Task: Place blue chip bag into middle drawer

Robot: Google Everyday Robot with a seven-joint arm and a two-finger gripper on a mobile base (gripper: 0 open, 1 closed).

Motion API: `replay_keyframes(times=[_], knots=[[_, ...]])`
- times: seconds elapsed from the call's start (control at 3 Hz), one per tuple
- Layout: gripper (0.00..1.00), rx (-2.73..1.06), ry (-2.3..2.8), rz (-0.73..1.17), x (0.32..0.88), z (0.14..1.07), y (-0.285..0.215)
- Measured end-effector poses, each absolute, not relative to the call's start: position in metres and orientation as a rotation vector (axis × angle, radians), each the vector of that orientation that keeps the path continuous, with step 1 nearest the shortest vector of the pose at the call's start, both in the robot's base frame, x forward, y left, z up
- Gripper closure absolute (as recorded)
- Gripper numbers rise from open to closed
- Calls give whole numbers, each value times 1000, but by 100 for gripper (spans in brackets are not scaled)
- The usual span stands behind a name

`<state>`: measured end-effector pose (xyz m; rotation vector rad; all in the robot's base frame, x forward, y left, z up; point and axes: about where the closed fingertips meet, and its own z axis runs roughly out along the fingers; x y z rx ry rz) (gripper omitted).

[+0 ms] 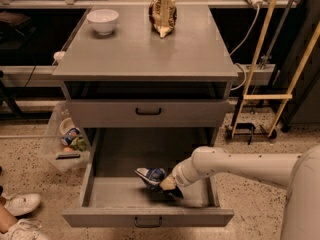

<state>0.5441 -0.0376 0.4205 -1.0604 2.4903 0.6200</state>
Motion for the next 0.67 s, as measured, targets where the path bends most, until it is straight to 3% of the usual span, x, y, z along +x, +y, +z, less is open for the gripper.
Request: replay_keyframes(times=[0.33,0.67], knots=[[13,-1060,2490,620,544,420,-38],[0,-1060,2490,620,544,420,-38]])
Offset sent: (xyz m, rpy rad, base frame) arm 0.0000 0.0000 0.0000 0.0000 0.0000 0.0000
